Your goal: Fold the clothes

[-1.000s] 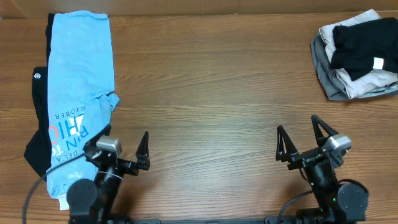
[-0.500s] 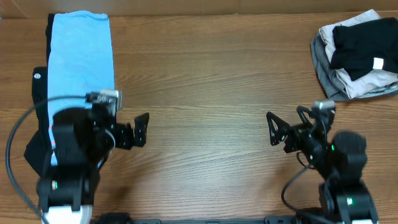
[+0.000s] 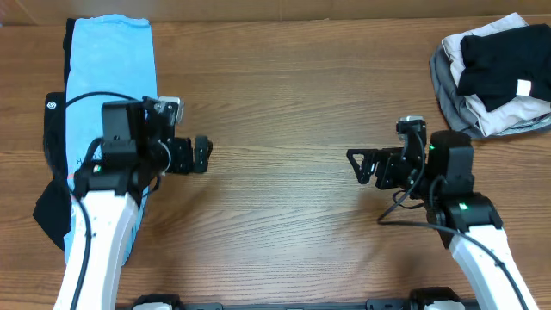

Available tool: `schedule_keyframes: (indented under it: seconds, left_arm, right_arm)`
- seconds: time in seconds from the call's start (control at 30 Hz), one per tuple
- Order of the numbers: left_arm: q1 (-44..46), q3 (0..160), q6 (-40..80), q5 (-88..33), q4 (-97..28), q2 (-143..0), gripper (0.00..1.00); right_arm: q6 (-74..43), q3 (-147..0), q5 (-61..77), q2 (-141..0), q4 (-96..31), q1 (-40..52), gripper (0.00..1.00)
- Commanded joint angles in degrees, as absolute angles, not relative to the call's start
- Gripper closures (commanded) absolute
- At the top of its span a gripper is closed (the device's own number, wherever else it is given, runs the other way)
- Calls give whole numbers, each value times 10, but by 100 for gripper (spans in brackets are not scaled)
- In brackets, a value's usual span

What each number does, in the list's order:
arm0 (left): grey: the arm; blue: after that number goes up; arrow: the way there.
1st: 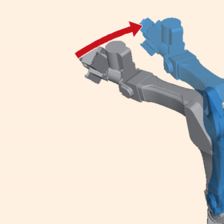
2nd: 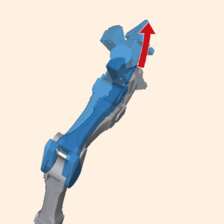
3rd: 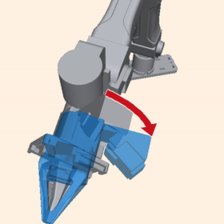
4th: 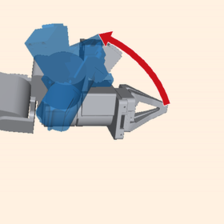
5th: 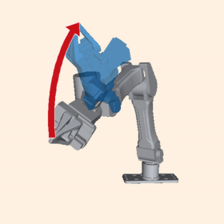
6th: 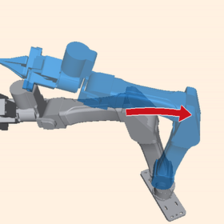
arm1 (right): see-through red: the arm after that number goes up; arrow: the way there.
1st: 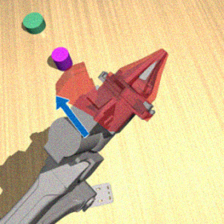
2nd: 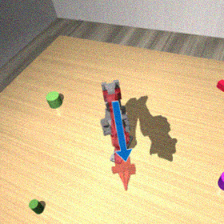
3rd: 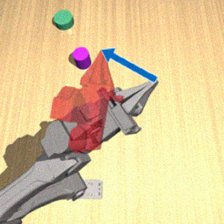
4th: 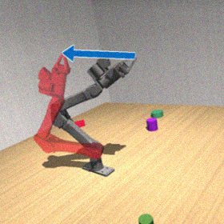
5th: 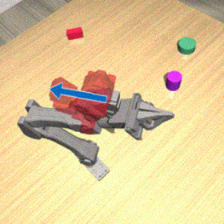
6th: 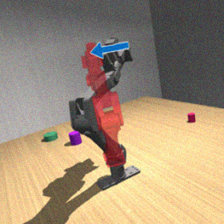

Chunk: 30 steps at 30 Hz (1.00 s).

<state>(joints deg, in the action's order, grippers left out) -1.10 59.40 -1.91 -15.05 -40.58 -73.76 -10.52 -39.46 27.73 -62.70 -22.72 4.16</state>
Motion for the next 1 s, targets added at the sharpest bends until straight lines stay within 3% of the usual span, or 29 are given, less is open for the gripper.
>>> schedule_keyframes:
  seconds: [0.0,0.2,0.47,0.63,0.77,0.97]
  left_arm:
    - [-8,607,7,-42,-378,-784,0]
    - [-17,607,27,127,-323,-886,4]
    - [-42,607,12,177,-257,-989,19]
    - [-49,607,12,180,-239,-1005,39]
    - [-49,607,13,182,-236,-1006,62]
    - [-50,606,13,182,-227,-1020,55]
  right_arm:
    - [-109,-412,303,-646,-215,44,0]
    - [-108,-412,301,-665,-209,44,0]
    - [-107,-412,300,-665,-209,44,4]
    - [-107,-412,300,-665,-209,44,9]
    - [-107,-412,294,-666,-211,44,12]
    - [-107,-412,291,-666,-213,44,12]
